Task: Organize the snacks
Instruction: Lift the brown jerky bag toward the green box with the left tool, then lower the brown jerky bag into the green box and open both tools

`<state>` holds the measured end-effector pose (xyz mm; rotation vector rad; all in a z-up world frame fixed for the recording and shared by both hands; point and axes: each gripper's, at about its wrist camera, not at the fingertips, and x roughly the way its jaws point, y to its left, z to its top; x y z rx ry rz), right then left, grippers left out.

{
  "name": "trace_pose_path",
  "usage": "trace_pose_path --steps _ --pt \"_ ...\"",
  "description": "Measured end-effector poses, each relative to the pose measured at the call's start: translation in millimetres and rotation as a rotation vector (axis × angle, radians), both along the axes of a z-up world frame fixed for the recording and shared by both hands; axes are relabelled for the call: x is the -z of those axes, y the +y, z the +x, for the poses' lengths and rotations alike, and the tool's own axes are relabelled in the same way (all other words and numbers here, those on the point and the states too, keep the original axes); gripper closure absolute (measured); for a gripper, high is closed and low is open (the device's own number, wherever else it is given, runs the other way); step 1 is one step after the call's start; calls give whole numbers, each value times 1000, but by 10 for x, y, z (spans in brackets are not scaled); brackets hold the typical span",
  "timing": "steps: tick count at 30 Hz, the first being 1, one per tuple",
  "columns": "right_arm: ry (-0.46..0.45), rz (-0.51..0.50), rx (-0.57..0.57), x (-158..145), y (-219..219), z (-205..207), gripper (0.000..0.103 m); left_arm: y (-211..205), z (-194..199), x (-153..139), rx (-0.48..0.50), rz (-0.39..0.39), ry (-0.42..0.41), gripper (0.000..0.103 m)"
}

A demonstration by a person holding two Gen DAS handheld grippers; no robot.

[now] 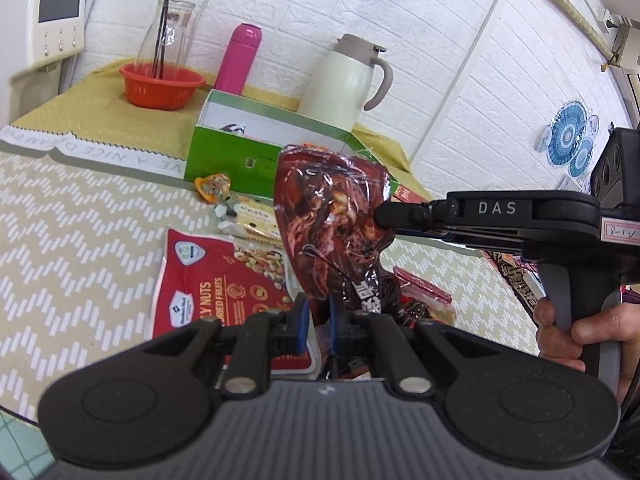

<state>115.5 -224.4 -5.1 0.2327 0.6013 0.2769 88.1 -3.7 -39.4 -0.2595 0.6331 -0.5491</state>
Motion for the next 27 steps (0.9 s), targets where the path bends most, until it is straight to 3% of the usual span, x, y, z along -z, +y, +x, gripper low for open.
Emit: trace_pose_path --steps 9,16,23,27 --pt "-56 -34 40 -343 -40 339 82 -129 422 -380 2 11 -55 101" --pt "-102 43 104 -639 -242 895 82 -366 1053 -690 9 29 -134 101" --pt "-81 112 166 -500 -410 1402 82 -519 1619 -562 10 34 -128 101" --pt "-73 101 187 -414 -442 1673 82 -566 1940 -470 -8 27 -107 101"
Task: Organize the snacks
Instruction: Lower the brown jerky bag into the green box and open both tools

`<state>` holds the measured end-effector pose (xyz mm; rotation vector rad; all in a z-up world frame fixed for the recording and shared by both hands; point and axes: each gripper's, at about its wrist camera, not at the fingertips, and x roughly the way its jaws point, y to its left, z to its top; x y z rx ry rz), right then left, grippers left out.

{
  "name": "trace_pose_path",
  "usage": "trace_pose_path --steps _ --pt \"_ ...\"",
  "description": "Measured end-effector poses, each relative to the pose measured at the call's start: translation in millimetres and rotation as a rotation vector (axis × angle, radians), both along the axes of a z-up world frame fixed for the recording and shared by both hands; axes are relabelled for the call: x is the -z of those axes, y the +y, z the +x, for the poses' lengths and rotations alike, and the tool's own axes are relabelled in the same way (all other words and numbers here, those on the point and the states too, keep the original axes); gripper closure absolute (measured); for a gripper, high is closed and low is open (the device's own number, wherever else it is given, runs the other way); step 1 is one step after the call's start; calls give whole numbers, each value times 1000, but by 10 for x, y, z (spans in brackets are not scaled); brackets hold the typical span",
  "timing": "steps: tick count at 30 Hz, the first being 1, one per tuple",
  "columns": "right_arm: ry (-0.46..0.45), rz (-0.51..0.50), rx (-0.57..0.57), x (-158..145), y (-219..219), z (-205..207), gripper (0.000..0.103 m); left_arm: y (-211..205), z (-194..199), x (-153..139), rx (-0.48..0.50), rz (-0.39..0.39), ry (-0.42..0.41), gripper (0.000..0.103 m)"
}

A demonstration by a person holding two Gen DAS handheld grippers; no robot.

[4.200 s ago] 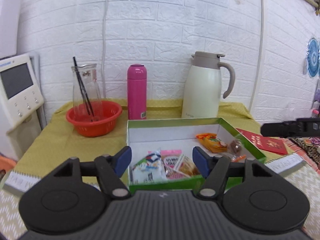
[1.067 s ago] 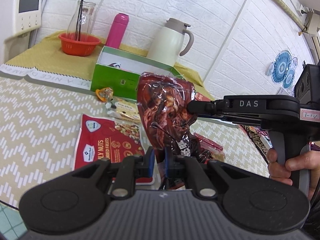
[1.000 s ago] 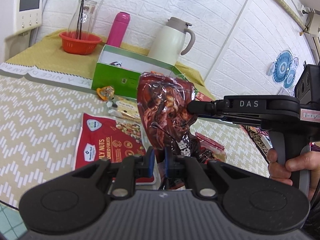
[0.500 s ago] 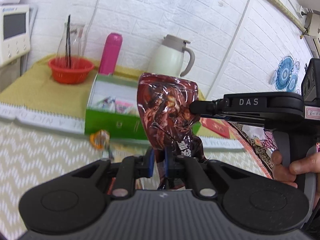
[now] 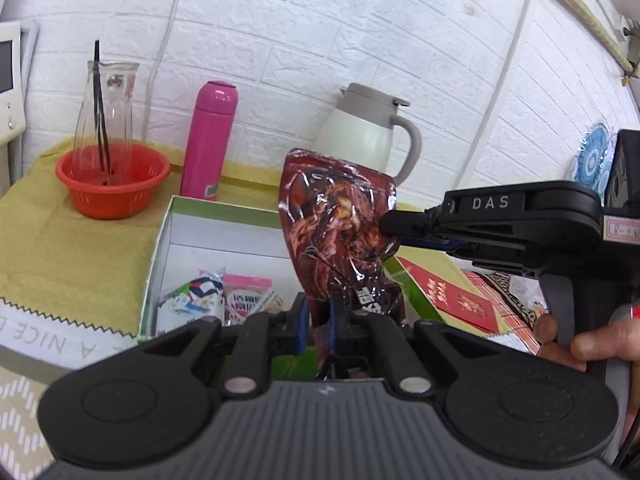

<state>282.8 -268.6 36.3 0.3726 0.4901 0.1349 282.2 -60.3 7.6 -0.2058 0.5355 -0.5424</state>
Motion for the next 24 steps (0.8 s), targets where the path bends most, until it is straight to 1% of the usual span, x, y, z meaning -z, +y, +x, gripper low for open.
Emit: trace_pose_path --steps 3,7,11,12,13,14,16,17,18,19,20,21,22,24 --pt "-5 15 13 27 -59 168 82 -29 237 32 -11 0 9 101" --pt "29 68 36 169 -180 349 83 -8 472 90 -5 -42 44 100" --pt "56 139 32 322 -272 468 82 -38 581 125 -20 -14 38 101" --pt "61 152 22 350 -284 499 79 -37 604 133 -34 -7 33 101" --pt "69 158 33 363 -292 516 67 -19 631 140 -41 -11 26 101" --pt "73 161 54 369 -310 517 59 3 644 138 -47 -15 26 99" --pt "54 174 86 360 -360 471 2 82 638 116 -73 -29 20 85" --pt "37 173 99 347 -385 432 0 128 613 96 -81 -37 13 71" --pt "19 165 111 321 -407 382 0 178 569 70 -89 -40 0 64" --pt "12 153 118 289 -422 336 0 228 510 39 -92 -31 -16 64" --pt "6 143 122 258 -435 282 0 274 440 8 -95 -18 -33 60" --pt "-3 138 120 226 -440 210 0 332 356 -29 -93 -5 -49 52" --pt "-13 142 107 197 -442 122 0 379 252 -66 -89 9 -60 52" --pt "-44 155 48 153 -415 -92 0 498 3 -120 -94 25 -79 46"
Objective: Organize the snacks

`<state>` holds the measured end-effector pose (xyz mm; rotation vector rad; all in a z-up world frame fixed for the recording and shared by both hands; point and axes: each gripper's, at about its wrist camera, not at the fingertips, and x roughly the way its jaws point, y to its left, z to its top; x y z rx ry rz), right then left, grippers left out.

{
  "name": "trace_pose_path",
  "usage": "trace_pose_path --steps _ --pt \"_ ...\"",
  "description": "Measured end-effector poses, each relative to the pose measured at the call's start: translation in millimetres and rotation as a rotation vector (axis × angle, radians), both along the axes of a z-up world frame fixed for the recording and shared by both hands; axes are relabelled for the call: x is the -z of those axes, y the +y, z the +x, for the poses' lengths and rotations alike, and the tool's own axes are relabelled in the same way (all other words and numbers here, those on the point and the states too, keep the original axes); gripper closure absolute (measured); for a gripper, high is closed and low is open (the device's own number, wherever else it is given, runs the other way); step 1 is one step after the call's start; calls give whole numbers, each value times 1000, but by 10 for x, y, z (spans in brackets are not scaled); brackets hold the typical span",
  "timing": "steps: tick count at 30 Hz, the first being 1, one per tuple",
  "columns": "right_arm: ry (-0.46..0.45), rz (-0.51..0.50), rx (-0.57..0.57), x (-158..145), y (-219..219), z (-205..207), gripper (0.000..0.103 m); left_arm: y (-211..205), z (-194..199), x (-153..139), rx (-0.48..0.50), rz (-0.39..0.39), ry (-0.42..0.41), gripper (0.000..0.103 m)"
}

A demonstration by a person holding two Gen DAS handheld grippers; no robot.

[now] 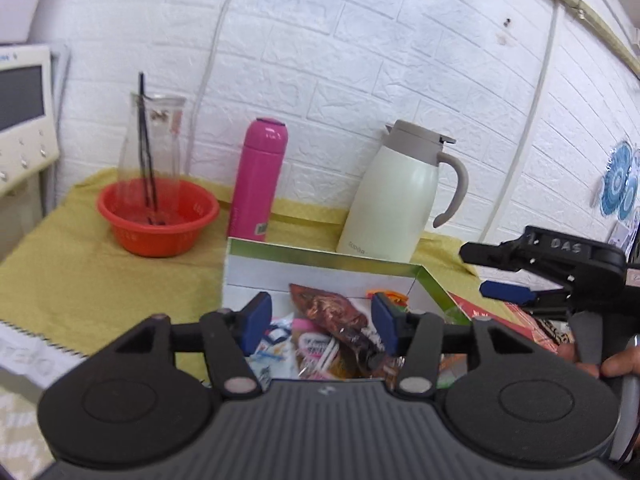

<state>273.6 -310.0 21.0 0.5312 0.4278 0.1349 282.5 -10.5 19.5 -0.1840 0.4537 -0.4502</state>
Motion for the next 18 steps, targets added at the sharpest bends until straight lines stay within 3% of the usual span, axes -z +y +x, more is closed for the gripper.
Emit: trace_pose_path --steps 4,8,13,16,18 --pt "-25 -17 -190 36 255 -507 0 284 -540 26 -25 -1 -5 40" --pt "16 -79 -352 261 625 -960 0 509 -899 222 -44 24 51 39" --pt "92 -64 -369 498 891 -1372 0 705 -1047 540 -69 16 184 39" --pt "166 20 -321 645 913 -1569 0 761 -1081 654 -48 -8 261 39" --pt "209 127 -297 752 866 -1694 0 799 -1086 690 -24 -35 288 39"
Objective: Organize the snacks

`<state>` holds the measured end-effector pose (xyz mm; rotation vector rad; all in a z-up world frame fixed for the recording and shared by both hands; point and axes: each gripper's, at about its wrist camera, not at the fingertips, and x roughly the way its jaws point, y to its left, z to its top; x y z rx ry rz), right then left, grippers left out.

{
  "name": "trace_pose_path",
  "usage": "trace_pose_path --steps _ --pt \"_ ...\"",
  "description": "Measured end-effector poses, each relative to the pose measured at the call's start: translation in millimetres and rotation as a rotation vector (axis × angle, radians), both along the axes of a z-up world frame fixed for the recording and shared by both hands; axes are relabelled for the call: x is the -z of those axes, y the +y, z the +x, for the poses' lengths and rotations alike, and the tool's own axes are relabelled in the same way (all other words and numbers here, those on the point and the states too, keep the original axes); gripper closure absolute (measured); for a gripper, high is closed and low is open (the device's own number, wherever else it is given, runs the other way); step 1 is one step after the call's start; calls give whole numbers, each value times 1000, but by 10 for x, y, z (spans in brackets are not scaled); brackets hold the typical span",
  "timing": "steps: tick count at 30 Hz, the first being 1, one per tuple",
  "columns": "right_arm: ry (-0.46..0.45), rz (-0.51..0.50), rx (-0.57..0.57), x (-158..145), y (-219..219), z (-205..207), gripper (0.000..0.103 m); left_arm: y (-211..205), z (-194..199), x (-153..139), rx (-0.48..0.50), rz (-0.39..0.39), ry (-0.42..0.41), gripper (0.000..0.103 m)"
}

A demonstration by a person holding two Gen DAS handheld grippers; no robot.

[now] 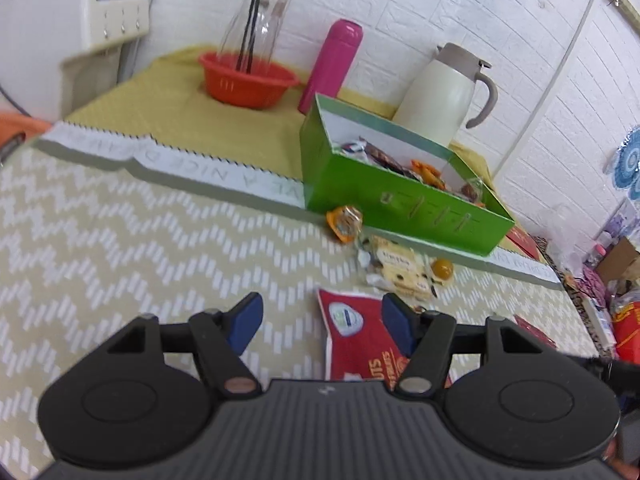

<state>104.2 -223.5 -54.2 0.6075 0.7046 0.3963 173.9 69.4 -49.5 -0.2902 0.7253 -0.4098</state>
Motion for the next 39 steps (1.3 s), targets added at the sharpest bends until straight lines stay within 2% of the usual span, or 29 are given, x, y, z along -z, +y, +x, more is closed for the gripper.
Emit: trace_pose_path --steps 2,4,7,12,15,17,18,23,25,26,28,31,32,33,34,35,39 --pt "44 95 18 112 -26 -88 0 19 25 38 3 -34 26 39" --pt "86 142 38 198 -12 -116 0 1 73 86 -2 -26 46 39" --pt "138 137 59 272 27 -131 0 -20 148 190 6 -12 102 39" --pt "151 130 54 300 38 -93 0 -78 174 210 55 -23 72 37" --pt "177 180 22 330 74 19 0 -161 270 204 106 -60 101 36" --pt "199 248 10 378 75 75 0 -200 311 210 147 -101 132 36" --pt "200 254 3 375 86 93 0 -212 314 220 163 -127 145 36" --pt "180 207 -18 348 123 73 0 -197 285 240 141 -155 135 37" --pt "184 154 -17 318 147 86 0 -169 294 245 116 -180 154 40" --pt "186 117 -20 292 166 97 4 -159 300 245 106 -187 164 47" --pt "194 22 -23 246 207 137 34 -122 320 244 80 -203 187 55" --pt "197 -33 -16 229 216 187 53 -88 309 243 67 -197 192 66" --pt "195 -43 -8 234 207 194 56 -86 292 241 58 -179 187 77" --pt "187 -63 -6 236 212 192 66 -86 273 237 48 -158 182 90" --pt "172 -81 -9 235 220 180 71 -86 254 237 42 -134 178 96" --pt "151 -108 -17 230 242 159 72 -87 239 235 36 -114 175 103" --pt "67 -302 -36 140 447 78 74 -121 152 224 36 -59 147 103"
